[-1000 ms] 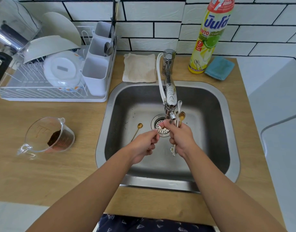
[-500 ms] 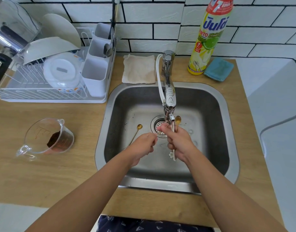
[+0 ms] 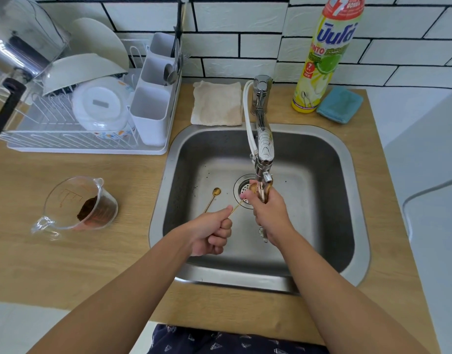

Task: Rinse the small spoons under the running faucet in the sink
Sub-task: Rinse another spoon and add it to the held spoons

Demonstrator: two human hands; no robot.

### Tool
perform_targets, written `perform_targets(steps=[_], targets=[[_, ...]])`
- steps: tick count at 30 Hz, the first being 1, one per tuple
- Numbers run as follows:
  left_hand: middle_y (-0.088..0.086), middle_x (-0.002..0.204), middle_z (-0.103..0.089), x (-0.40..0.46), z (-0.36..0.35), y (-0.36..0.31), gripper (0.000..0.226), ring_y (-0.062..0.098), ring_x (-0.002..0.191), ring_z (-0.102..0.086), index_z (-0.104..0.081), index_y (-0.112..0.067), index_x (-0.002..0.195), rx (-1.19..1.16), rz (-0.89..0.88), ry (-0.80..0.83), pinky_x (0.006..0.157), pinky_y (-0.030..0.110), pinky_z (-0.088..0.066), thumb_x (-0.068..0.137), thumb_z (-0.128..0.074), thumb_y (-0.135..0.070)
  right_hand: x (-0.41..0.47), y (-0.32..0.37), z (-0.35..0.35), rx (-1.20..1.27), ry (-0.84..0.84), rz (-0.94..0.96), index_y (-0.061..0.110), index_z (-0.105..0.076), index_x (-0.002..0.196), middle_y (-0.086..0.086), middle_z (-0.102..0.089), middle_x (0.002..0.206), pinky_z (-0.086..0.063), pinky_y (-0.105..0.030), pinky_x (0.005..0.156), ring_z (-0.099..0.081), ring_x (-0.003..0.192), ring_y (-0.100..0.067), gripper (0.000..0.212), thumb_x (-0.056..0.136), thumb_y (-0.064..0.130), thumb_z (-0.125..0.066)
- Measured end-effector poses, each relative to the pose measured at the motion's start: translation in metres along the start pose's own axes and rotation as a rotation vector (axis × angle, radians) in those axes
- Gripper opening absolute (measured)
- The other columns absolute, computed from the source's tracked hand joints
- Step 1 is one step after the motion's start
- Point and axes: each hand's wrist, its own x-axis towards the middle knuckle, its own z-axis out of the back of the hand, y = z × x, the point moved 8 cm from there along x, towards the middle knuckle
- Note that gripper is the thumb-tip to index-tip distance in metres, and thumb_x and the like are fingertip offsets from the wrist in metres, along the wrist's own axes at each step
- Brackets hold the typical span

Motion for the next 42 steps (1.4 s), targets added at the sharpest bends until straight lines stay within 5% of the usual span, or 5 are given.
perform_targets(steps=[14,23,31,38,42], targets=[[-0.006,0.067,-0.041,0.001,-0.005,-0.01,0.044,0.01,0.052,-0.024,-0.047,-0.024,0.07,0.162,-0.116,-0.001,0.055,0.024,-0.029,0.105,-0.042,-0.049,0.012,0.002,0.019,0.099,0.004,-0.087,0.013,-0.07,0.097,-0.008,-0.081,0.085,-0.03,-0.017,0.036,-0.035,0.04,-0.002,0.03,0.105,0.038,-0.055],[0.008,0.094,-0.051,-0.013,-0.002,-0.048,0.031,0.024,0.086,-0.05,-0.055,-0.011,0.1,1.082,-0.643,-0.467,0.07,0.033,-0.034,0.109,-0.036,-0.034,0.001,-0.007,-0.008,0.358,0.156,-0.175,0.018,-0.074,0.1,-0.006,-0.08,0.102,-0.027,-0.018,0.037,-0.028,0.044,-0.004,0.022,0.102,0.036,-0.062],[-0.005,0.06,-0.037,0.037,-0.027,-0.069,0.024,0.008,0.044,-0.035,-0.055,-0.016,0.089,-0.141,-0.459,-0.091,0.049,0.022,-0.038,0.107,-0.047,-0.03,0.002,0.001,0.029,0.623,0.009,-0.136,0.019,-0.074,0.09,0.001,-0.077,0.095,-0.026,-0.015,0.035,-0.029,0.041,-0.001,0.013,0.1,0.023,-0.066],[-0.003,0.073,-0.064,0.049,-0.065,-0.083,0.018,0.008,0.06,-0.056,-0.064,-0.011,0.107,-0.344,-0.454,0.155,0.065,0.024,-0.054,0.107,-0.046,-0.013,0.009,0.018,0.074,0.657,-0.208,-0.089,0.018,-0.064,0.097,-0.001,-0.08,0.1,-0.026,-0.015,0.036,-0.03,0.041,-0.002,0.007,0.1,0.023,-0.067],[-0.003,0.074,-0.058,0.042,-0.054,-0.09,0.018,0.01,0.061,-0.055,-0.062,-0.01,0.099,0.283,-0.65,-0.186,0.063,0.026,-0.051,0.106,-0.051,-0.023,0.01,0.015,0.073,0.647,-0.227,-0.097,0.02,-0.062,0.1,-0.002,-0.08,0.1,-0.027,-0.016,0.036,-0.03,0.041,-0.002,0.007,0.099,0.023,-0.068]])
